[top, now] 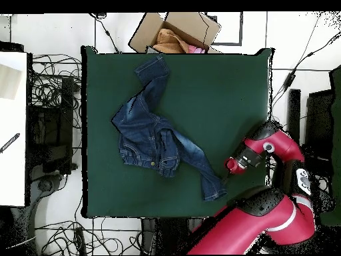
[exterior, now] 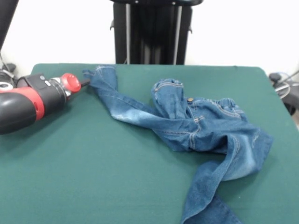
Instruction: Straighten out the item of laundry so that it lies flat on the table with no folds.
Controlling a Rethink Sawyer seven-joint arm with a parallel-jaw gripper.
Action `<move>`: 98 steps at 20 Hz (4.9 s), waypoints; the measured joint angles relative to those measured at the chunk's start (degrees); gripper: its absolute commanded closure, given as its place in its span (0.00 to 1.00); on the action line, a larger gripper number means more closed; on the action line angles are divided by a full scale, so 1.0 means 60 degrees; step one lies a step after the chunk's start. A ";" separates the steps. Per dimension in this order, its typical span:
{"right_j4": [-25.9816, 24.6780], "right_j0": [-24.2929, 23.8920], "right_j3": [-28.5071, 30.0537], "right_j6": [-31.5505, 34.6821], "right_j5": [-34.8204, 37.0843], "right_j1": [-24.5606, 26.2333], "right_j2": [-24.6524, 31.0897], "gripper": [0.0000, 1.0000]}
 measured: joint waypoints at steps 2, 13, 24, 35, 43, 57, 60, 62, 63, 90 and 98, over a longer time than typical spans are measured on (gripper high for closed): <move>-0.0053 0.0004 -0.0092 -0.0012 0.0113 0.0041 0.0039 1.00; -0.0961 0.0049 -0.1301 -0.0340 0.1631 0.0539 0.0683 1.00; -0.2281 0.0056 -0.2690 -0.1053 0.3130 0.0997 0.1792 1.00; -0.3603 0.0027 -0.3962 -0.1746 0.4172 0.1313 0.3189 1.00; -0.5494 -0.0097 -0.5540 -0.3323 0.5419 0.1663 0.5403 1.00; -0.8608 -0.0766 -0.6939 -0.8834 0.6807 0.1928 0.9527 1.00; -0.9491 -0.0880 -0.6955 -0.8908 0.6939 0.1893 1.0383 1.00; -0.9842 -0.0921 -0.6955 -0.8908 0.6959 0.1875 1.0727 1.00; -1.0076 -0.0947 -0.6956 -0.8908 0.6967 0.1861 1.0944 1.00; -1.4977 -0.1412 -0.6694 -0.9383 0.7182 0.1696 1.4614 1.00; -1.5838 -0.1524 -0.6444 -0.9885 0.7177 0.1719 1.5216 1.00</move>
